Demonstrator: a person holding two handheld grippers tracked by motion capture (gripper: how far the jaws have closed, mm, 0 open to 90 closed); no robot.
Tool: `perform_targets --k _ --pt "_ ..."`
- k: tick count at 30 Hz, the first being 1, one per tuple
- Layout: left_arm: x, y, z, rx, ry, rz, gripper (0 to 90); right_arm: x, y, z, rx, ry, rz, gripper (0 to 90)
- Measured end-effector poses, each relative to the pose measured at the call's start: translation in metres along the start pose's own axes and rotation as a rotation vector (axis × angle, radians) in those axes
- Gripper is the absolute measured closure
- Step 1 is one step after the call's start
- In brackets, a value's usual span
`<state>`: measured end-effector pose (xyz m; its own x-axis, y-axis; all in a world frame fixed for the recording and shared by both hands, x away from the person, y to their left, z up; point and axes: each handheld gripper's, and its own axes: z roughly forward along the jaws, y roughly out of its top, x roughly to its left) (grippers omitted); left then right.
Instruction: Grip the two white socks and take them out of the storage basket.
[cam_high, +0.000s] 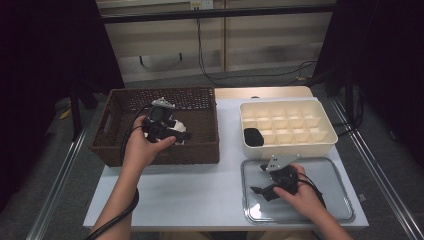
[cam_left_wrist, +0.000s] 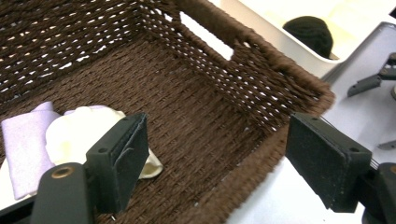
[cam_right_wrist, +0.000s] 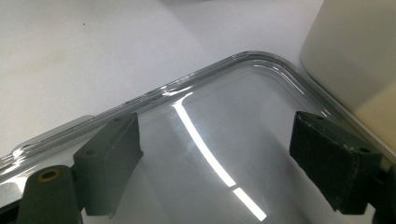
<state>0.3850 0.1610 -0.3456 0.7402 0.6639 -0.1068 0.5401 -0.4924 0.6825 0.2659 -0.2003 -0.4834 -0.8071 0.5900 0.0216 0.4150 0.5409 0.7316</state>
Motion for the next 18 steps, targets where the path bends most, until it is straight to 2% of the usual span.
perform_targets --k 2,5,11,15,18 --pt "0.005 0.002 0.002 0.001 0.012 -0.002 21.3 0.000 0.000 0.000 -0.001 -0.001 0.001 15.8" --pt "0.014 0.004 0.003 -0.002 0.016 -0.031 21.4 0.000 0.000 0.000 0.000 0.000 0.000 15.8" --pt "0.033 0.006 0.006 0.008 0.065 -0.066 22.2 0.000 0.000 0.000 0.000 -0.001 0.001 15.8" --pt "0.043 0.007 0.011 0.033 0.095 -0.078 22.4 0.000 0.000 0.000 -0.001 -0.001 0.001 15.8" --pt "0.051 0.007 0.017 0.043 0.097 -0.107 22.4 0.000 0.000 0.000 -0.002 -0.001 0.003 15.8"
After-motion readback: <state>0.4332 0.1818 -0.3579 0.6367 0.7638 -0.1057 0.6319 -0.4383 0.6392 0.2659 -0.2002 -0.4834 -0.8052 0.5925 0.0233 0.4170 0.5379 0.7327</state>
